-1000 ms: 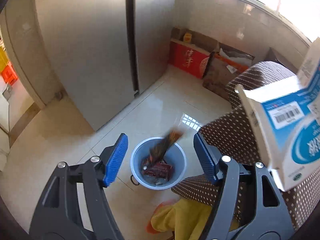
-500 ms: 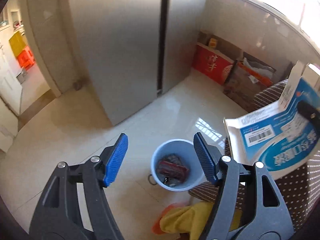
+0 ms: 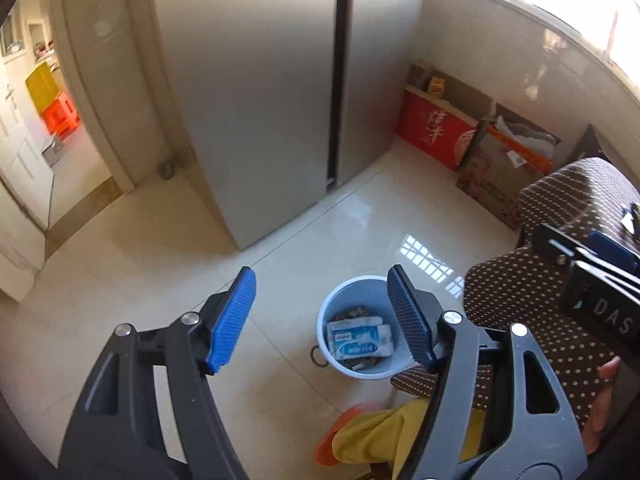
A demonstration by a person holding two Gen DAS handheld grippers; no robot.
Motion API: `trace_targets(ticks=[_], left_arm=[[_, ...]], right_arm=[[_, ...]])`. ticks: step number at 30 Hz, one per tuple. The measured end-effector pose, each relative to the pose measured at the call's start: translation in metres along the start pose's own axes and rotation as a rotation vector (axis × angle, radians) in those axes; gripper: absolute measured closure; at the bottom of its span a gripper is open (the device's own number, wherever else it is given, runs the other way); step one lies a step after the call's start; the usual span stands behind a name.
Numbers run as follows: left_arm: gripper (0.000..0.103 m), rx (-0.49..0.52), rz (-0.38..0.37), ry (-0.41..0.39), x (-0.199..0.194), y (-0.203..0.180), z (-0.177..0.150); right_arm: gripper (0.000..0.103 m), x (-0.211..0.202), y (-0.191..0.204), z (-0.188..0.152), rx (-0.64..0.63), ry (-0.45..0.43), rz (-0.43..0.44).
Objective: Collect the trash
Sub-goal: 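Carry the wrapper and box over the blue bucket and open both grippers, then return to the table and grasp the teal tube with the right gripper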
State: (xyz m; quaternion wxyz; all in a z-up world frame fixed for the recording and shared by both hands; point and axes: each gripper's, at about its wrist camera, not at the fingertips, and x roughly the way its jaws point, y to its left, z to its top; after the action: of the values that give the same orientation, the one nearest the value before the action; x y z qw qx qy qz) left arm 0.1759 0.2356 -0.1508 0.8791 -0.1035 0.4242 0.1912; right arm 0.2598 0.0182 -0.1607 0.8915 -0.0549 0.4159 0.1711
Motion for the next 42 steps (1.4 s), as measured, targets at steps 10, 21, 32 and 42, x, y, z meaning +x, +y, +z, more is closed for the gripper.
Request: trace_targets(ticks=[10,21,32,42], left_arm=[[0.035,0.099,-0.064,-0.086,-0.046,-0.051,0.006],[0.031,0.204,-0.158,-0.146,-0.086,-0.121,0.001],[0.027,0.317,-0.25,-0.142,-0.091,-0.196,-0.002],[0.027,0.356,-0.28,-0.093,-0.073,-0.225,-0.004]], right_arm=[[0.019,-0.05,-0.032,0.003,0.075,-0.061,0.043],[0.017,-0.089,-0.109,-0.01,0.192,-0.111,-0.065],[0.016,-0.093,-0.236,-0.026,0.467,-0.056,-0.332],[0.017,-0.062,-0.28,-0.036,0.565,0.07,-0.522]])
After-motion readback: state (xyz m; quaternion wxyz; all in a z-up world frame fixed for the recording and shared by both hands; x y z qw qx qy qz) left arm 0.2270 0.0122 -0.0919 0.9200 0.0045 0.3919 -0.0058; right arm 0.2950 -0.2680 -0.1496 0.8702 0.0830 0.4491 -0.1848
